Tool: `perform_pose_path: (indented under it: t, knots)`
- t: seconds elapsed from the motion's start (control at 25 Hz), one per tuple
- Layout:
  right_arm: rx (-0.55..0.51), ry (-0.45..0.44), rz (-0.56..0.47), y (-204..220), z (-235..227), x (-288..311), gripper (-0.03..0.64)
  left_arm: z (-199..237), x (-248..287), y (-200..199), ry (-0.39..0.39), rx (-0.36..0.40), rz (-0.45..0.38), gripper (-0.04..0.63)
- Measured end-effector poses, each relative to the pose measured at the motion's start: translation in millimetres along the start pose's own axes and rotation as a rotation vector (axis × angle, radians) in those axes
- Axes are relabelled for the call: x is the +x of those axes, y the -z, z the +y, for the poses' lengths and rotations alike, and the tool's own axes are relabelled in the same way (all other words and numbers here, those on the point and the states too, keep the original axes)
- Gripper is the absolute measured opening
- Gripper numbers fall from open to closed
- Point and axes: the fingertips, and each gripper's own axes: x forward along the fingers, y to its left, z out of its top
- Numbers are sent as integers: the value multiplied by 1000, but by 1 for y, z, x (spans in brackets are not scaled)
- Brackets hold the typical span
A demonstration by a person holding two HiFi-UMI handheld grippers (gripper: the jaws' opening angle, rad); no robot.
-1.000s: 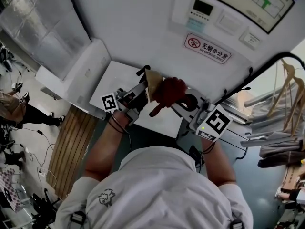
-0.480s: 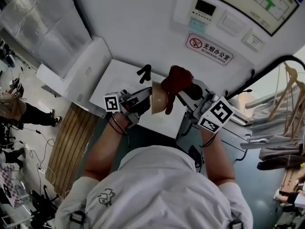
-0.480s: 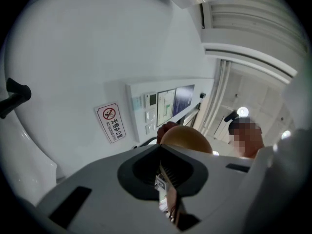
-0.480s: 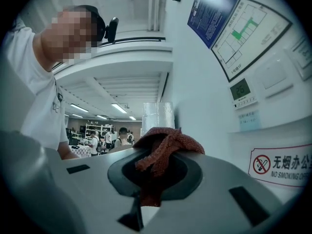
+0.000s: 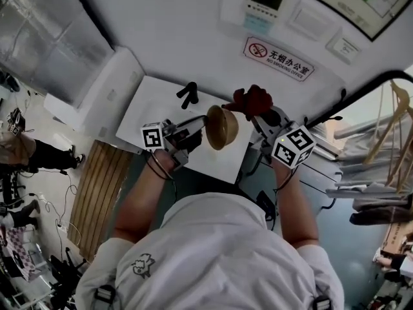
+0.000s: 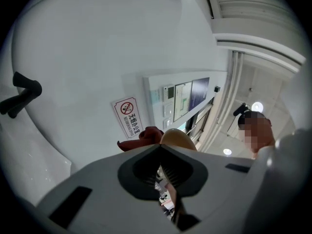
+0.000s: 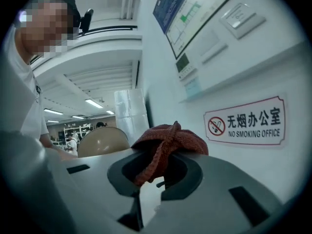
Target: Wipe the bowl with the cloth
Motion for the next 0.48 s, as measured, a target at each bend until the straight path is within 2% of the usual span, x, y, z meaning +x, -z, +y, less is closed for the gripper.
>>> perform_pose_path:
  t: [0.32,0.48]
  knots:
    - [110,99,48,51,-64,-32,51,62,23,9,-172,-35,8,15]
    - [161,140,78,77,-90,-49,51,92,35,22,-243,-47,44,15]
